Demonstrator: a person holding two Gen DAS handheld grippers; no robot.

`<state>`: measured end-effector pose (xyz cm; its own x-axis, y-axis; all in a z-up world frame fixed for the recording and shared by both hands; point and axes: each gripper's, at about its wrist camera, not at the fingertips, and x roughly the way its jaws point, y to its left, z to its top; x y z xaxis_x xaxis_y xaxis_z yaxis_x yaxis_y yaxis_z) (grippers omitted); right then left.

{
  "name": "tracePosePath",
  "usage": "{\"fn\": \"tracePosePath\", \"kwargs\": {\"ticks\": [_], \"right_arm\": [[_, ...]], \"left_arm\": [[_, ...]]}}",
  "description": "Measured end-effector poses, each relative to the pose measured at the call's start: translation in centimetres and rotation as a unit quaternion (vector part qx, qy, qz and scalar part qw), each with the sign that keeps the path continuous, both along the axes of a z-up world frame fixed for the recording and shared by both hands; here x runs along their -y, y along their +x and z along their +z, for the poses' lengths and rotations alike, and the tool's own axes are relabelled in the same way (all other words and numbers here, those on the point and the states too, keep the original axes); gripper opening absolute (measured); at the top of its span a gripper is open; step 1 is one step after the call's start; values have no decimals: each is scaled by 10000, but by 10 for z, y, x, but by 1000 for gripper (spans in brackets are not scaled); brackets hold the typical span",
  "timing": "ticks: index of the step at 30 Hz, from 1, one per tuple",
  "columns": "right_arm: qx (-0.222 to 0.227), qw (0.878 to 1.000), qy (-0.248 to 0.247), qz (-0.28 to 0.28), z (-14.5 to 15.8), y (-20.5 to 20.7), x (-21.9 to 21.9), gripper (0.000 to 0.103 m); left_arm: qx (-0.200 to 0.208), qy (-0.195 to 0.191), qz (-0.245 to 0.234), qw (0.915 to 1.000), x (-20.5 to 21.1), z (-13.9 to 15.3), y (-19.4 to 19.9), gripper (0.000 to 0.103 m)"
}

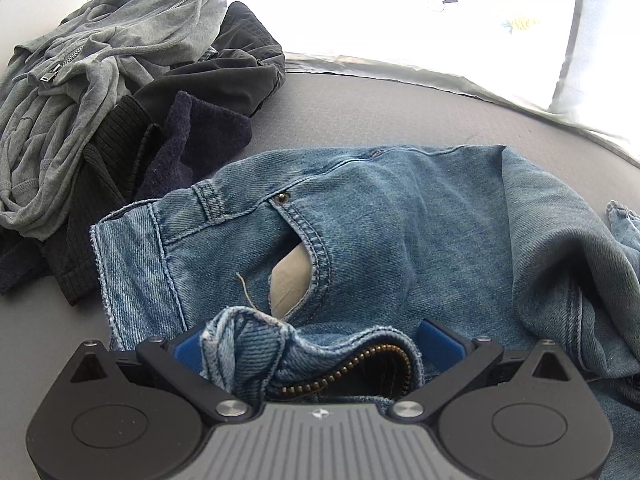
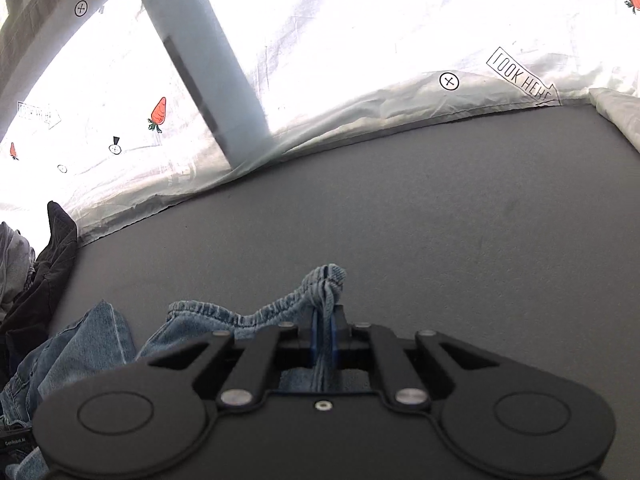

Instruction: Fold clothes

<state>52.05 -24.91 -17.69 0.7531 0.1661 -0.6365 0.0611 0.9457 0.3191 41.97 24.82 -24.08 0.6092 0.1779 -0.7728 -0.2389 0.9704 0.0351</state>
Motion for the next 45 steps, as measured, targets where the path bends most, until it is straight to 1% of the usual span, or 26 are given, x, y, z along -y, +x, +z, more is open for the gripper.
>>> {"fn": "tracePosePath", "kwargs": {"ticks": [3,5,6,7,8,10,11,12,13,15,17,19,23,25,27,28,30,32,34,35,37,39,41,43,45], "right_arm": [[505,9956,-178,-775,26,3,42,7],[729,9865,-412,-1404,37,2,74,7],[739,9818,-547,-1665,39,1,86,7],[720,9764,-688,-1916,39,1,99,9],[567,9721,-847,-2111,36,2,111,11],[213,9683,-968,-2292,25,1,124,25],[50,9668,-991,-2356,18,-2,129,29],[-76,9671,-956,-2355,10,-7,130,36],[-202,9676,-905,-2350,2,-13,132,40],[-405,9692,-593,-2354,-14,-27,130,46],[-533,9677,-185,-2458,-27,-36,128,48],[-609,9641,97,-2583,-37,-41,127,49],[-487,9572,819,-2731,-46,-40,130,52],[-379,9508,1250,-2811,-47,-35,133,57],[-357,9465,1417,-2877,-50,-28,133,59],[-416,9461,1346,-2916,-51,-22,133,59],[-467,9506,1118,-2858,-49,-11,128,62],[-535,9559,923,-2735,-48,-2,126,60],[-616,9616,752,-2567,-46,7,126,46],[-656,9642,666,-2483,-45,11,126,41],[-645,9701,599,-2263,-40,17,129,9],[-498,9746,594,-2101,-31,21,133,7],[-250,9819,375,-1841,-12,26,133,6],[108,9897,-49,-1429,13,33,128,5],[484,9898,-562,-1212,39,36,122,5]], "left_arm": [[15,12,8,10000,1,0,0,103],[27,17,12,10000,1,0,0,103],[33,20,15,10000,1,0,0,103],[38,24,18,10000,1,0,-1,103],[43,26,18,10000,1,1,-1,103],[54,35,21,10000,1,0,-1,103],[56,37,24,10000,1,0,0,103],[57,38,26,10000,1,0,0,103],[57,38,28,10000,1,0,0,103],[57,38,30,10000,0,0,0,103],[52,34,30,10000,0,0,0,103],[46,31,32,10000,0,0,0,103],[37,24,35,10000,0,0,0,103],[39,25,36,10000,1,0,0,103],[39,24,28,10000,0,0,0,103],[40,24,28,10000,0,0,0,103],[41,25,26,10000,0,0,0,103],[42,25,18,10000,0,0,0,103],[44,27,18,10000,0,0,0,103],[43,27,18,10000,0,0,-1,103],[43,28,15,10000,-1,0,-1,103],[42,28,12,10000,-1,1,-1,103],[40,26,5,10000,-1,1,-1,103],[40,25,5,10000,-1,1,-1,103],[39,25,3,10000,-2,1,0,103]]}}
